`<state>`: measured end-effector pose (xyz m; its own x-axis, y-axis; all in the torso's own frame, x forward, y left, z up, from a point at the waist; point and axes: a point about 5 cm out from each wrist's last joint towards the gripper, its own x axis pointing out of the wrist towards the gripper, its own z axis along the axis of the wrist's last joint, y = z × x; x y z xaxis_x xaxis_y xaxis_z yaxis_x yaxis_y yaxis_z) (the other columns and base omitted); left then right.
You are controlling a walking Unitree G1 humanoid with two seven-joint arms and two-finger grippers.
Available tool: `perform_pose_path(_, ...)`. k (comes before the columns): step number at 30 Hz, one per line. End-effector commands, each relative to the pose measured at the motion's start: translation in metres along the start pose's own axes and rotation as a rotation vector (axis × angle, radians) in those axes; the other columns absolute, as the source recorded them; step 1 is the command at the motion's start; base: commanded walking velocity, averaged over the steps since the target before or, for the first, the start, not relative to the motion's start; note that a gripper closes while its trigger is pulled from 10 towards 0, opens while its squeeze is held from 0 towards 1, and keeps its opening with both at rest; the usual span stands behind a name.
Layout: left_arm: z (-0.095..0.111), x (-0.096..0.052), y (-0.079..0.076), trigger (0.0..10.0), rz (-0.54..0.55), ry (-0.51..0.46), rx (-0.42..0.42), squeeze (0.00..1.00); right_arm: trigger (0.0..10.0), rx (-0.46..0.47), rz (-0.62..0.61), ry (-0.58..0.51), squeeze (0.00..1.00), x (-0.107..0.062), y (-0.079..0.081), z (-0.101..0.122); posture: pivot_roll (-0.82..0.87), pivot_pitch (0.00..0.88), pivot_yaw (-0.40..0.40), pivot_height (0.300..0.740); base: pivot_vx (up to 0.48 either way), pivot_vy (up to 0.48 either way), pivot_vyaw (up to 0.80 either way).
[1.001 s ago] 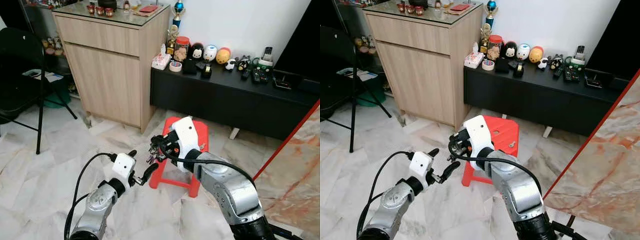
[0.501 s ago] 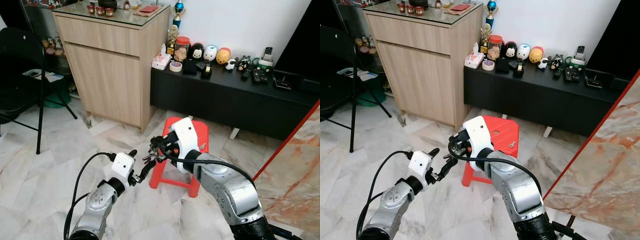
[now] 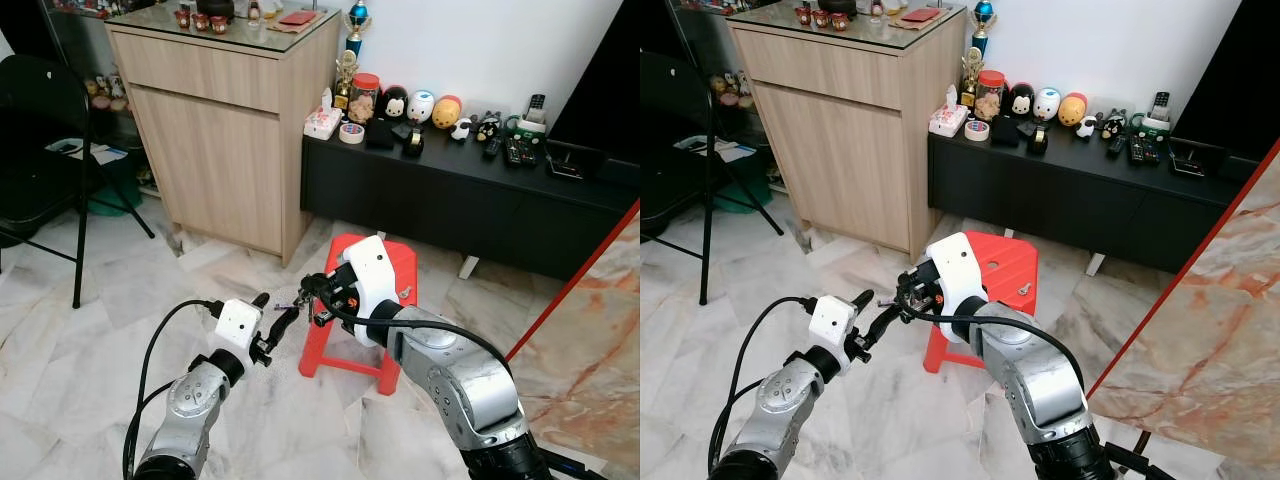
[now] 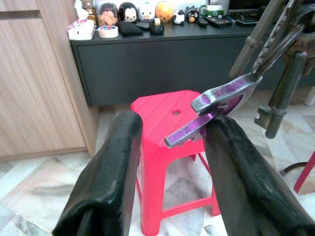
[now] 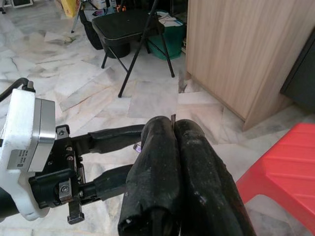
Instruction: Hang keys on a hook
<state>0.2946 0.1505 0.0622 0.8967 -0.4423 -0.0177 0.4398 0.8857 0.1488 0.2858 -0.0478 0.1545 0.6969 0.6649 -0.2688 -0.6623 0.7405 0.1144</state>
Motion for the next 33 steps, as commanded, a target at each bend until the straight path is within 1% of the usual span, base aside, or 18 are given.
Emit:
perform_pose_path(1, 0.0027, 0.0022, -0.0011, 0.0, -0.009, -0.019, 0.002, 0.00, 10.0, -0.007, 0.006, -0.025, 0.00, -0.0033, 0.0016, 0.0058, 0.06, 0.000, -0.120, 0.740, 0.000, 0.000, 0.00)
perform_pose_path(6, 0.0021, 0.0012, -0.0057, 0.0, -0.057, -0.018, -0.006, 0.00, 10.0, -0.009, 0.006, -0.025, 0.00, -0.0032, 0.0007, 0.0058, 0.06, 0.000, -0.120, 0.740, 0.000, 0.000, 0.00)
perform_pose_path(22, -0.0010, -0.0026, -0.0102, 0.0, -0.129, -0.002, -0.011, 0.00, 10.0, -0.025, -0.008, -0.018, 0.00, -0.0035, -0.0077, 0.0060, 0.06, 0.000, -0.122, 0.740, 0.000, 0.000, 0.00)
perform_pose_path(33, -0.0010, -0.0026, -0.0060, 0.0, -0.097, 0.002, 0.004, 0.00, 10.0, -0.022, -0.009, -0.019, 0.00, -0.0035, -0.0078, 0.0060, 0.06, 0.000, -0.122, 0.740, 0.000, 0.000, 0.00)
